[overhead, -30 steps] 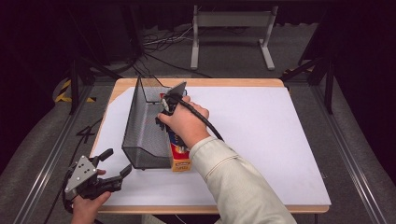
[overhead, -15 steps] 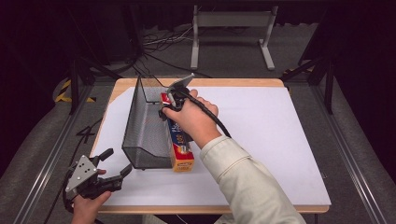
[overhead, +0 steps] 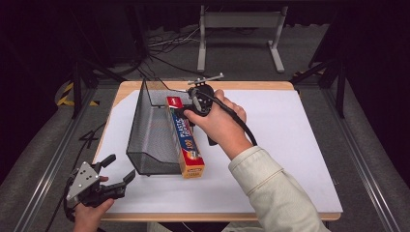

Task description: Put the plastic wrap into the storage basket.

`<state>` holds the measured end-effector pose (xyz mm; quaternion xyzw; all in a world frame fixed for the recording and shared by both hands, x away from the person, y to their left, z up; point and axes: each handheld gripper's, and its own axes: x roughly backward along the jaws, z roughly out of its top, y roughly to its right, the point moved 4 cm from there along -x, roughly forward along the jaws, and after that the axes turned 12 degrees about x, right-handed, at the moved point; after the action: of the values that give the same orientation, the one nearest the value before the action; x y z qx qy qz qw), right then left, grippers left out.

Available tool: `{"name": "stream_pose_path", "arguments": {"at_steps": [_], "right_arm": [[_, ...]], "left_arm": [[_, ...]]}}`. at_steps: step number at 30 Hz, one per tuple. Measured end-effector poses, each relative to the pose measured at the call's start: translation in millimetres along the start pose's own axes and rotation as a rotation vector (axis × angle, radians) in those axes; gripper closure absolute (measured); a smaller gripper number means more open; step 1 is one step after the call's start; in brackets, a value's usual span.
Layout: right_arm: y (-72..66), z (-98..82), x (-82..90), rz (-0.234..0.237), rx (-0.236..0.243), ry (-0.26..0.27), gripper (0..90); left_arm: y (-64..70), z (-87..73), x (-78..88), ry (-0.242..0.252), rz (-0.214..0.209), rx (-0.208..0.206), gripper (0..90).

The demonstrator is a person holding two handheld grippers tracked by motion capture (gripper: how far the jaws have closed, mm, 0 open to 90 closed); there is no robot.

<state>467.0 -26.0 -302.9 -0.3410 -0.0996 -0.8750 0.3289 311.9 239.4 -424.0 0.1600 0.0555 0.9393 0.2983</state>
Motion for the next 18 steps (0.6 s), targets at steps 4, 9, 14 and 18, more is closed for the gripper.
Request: {"name": "stream_pose_path", "arguments": {"at_steps": [4,9,14,18], "right_arm": [[3.6,-1.4,11.7,0.014,0.0,0.034,30.1],[14.0,-6.5,31.3,0.019,0.023,0.093,29.9],[24.2,-14.9,50.0,0.024,0.051,0.143,29.2],[31.2,-21.8,60.6,0.011,0.055,0.162,28.8]], "left_arm": [[0.0,0.5,-0.9,0.002,-0.003,-0.002,16.4],[0.1,1.0,-3.1,-0.001,-0.006,0.0,16.4],[0.8,1.2,-5.2,-0.005,-0.009,-0.003,16.4],[0.4,1.2,-6.0,-0.01,-0.007,-0.004,16.4]]}}
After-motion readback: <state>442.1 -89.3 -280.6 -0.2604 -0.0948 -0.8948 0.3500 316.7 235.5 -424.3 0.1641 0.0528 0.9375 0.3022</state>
